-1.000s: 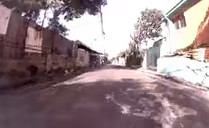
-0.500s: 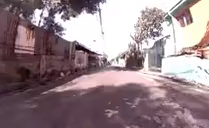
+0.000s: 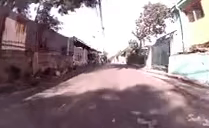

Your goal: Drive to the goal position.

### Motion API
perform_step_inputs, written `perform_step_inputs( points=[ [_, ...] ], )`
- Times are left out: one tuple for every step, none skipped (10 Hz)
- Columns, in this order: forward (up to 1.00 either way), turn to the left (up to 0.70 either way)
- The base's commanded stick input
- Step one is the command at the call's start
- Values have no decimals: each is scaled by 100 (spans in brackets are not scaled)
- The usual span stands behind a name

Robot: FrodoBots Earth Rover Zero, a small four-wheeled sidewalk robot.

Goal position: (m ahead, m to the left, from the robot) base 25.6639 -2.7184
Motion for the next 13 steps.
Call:
perform_step_inputs(
  points=[
    [100, 0],
    [100, 0],
    [100, 0],
    [100, 0],
    [100, -17],
    [100, 0],
    [100, 0],
    [100, 0],
    [100, 0],
    [100, 0],
    [100, 0],
    [100, 0],
    [100, 0]
  ],
)
